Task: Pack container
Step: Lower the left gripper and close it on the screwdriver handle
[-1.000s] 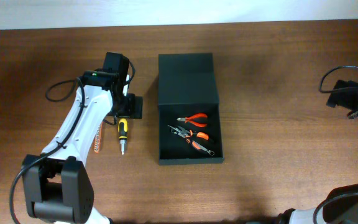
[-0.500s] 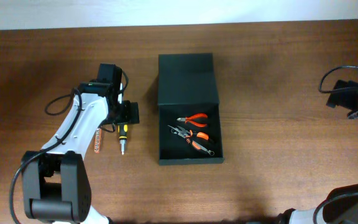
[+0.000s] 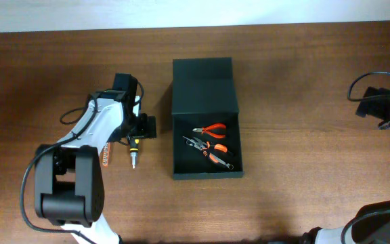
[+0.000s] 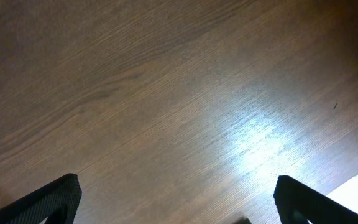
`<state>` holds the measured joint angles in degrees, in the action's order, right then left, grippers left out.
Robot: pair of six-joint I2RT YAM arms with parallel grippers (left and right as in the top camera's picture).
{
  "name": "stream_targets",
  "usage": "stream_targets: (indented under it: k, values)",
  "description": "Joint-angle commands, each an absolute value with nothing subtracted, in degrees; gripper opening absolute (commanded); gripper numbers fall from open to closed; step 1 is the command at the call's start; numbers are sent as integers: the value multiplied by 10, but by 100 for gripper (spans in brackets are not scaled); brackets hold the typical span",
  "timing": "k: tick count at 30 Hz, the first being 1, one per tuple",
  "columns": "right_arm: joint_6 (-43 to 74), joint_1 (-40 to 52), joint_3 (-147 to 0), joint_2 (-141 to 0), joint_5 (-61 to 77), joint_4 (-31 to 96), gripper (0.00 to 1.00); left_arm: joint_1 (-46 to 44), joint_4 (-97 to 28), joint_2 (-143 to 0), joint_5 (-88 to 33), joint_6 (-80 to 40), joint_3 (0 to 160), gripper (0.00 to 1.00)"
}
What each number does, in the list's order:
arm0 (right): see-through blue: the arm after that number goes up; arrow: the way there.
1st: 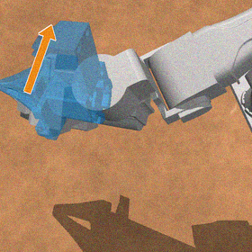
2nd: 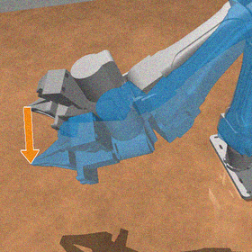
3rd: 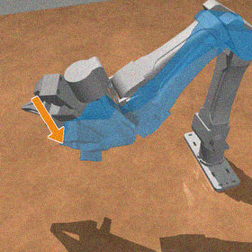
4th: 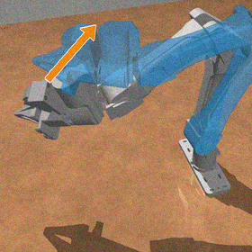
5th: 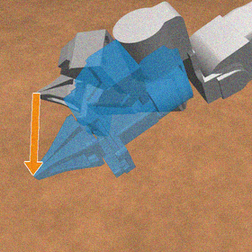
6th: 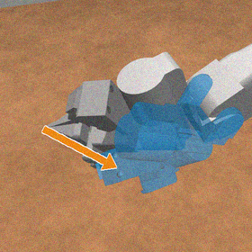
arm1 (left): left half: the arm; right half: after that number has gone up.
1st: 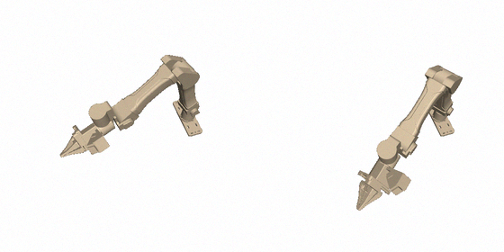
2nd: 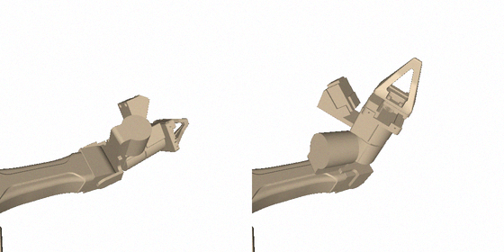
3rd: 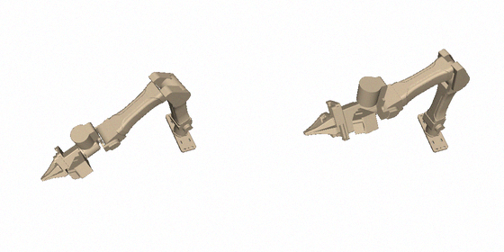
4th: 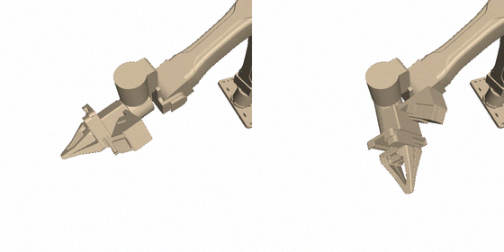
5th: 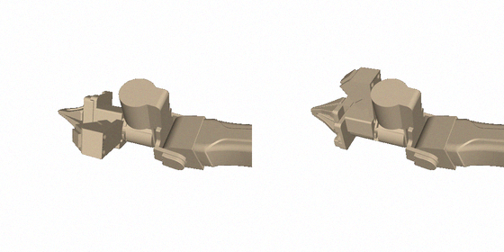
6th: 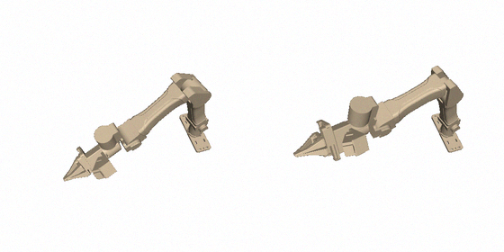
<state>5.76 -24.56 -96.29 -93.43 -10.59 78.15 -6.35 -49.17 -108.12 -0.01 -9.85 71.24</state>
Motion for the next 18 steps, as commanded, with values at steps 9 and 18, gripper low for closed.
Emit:
stream_targets:
  k: [9, 18]
  values:
    - [59, -248, -962, -923, -107, 781, 99, -62, -513, -1086, 14, -85, 697, 99]
    - [59, -248, -962, -923, -107, 781, 99, -62, -507, -1086, 48, -113, 686, 99]
